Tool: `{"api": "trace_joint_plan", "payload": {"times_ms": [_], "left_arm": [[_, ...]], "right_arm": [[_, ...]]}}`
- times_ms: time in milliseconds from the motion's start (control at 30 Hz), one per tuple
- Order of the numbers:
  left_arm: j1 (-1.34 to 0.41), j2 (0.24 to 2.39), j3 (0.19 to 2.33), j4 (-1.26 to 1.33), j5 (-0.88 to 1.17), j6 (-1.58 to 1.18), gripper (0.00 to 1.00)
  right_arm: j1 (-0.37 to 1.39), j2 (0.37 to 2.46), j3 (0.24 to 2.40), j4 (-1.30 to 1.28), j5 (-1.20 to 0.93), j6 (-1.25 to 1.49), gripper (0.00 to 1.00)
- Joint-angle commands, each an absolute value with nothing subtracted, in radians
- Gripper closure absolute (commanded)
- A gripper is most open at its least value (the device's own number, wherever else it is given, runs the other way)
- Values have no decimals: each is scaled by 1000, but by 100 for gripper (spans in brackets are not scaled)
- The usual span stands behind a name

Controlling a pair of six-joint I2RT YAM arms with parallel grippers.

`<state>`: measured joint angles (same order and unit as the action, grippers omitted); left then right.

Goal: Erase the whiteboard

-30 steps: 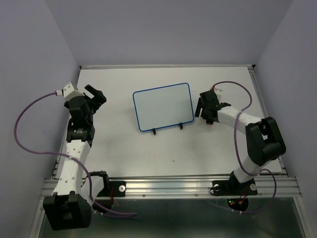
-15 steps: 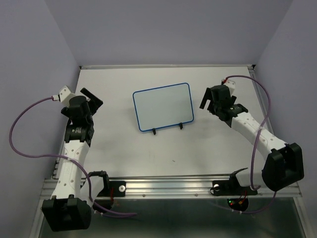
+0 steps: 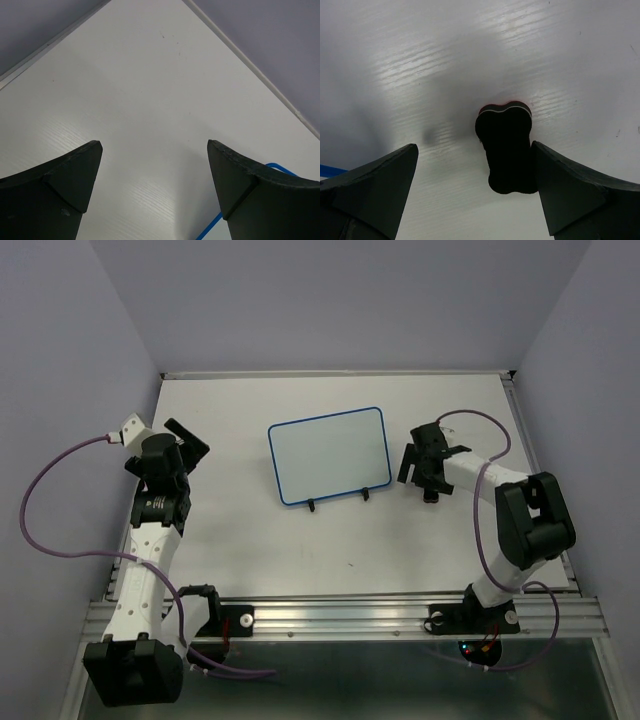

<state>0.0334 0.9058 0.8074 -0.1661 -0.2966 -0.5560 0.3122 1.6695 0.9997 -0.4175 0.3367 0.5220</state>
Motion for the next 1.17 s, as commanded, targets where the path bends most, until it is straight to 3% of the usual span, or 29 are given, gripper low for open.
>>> {"api": "trace_joint_plan", "payload": {"times_ms": [0,400,767,1133], "left_arm": [[28,896,844,-150,-330,-543,1],[15,900,847,-144,-333,-532,1],[11,884,853,-156,-353,-537,1],[9,871,848,-150,-391,-543,1]], "right_arm": [[276,1678,1011,-410,292,538,0],[227,1642,973,-381,327,549,0],[227,1145,968,-336,452,491,0],[227,1000,946,-344,614,488,0]]}}
